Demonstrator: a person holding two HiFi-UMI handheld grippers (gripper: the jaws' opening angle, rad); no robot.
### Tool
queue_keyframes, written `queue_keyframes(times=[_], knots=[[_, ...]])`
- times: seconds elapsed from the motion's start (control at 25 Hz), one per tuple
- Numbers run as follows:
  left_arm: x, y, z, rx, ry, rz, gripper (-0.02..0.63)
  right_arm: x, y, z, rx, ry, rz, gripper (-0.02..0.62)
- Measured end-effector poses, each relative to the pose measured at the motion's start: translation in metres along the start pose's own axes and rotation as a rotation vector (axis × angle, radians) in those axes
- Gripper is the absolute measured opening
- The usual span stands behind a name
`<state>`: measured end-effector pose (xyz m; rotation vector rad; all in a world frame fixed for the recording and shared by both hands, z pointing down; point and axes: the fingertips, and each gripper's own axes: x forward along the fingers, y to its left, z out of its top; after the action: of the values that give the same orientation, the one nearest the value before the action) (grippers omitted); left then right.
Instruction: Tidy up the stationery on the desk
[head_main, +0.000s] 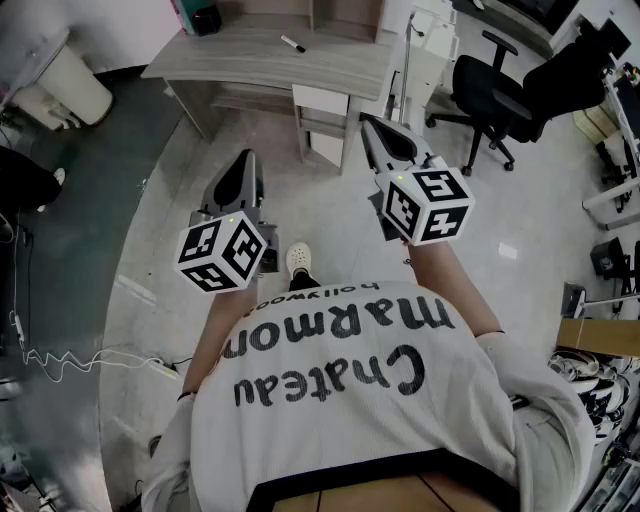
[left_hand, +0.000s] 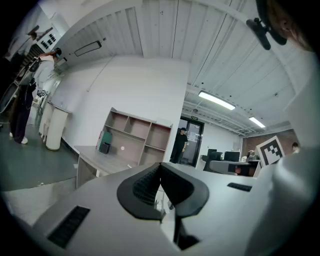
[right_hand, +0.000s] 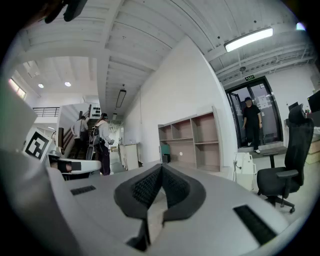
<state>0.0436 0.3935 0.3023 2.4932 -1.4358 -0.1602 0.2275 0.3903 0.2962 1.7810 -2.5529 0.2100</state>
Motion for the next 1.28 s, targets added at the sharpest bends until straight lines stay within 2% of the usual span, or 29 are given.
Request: queue_keyframes(times=[0.4, 0.6, 0.84, 1.28], knots=[[0.002, 0.002, -0.006, -0.017, 0.011, 0.000, 0.015, 0.000, -0.004, -0.008, 0.031, 0.016, -0.004, 0.009], [0.017, 0.006, -0.014, -0.032, 0.031, 0.001, 0.014, 0.012, -0.012, -0.017, 0.122, 0.031, 0.025, 0.011], [0.059, 0.025, 0.001, -0.052, 0.026, -0.018, 0.015, 0.051, -0.026, -0.016, 0.161, 0.074, 0.039, 0.011], [0.153, 0.072, 0.037, -0.019, 0.055, -0.104, 0.015, 0.146, -0.051, 0.004, 0.190, 0.082, -0.004, 0.011]])
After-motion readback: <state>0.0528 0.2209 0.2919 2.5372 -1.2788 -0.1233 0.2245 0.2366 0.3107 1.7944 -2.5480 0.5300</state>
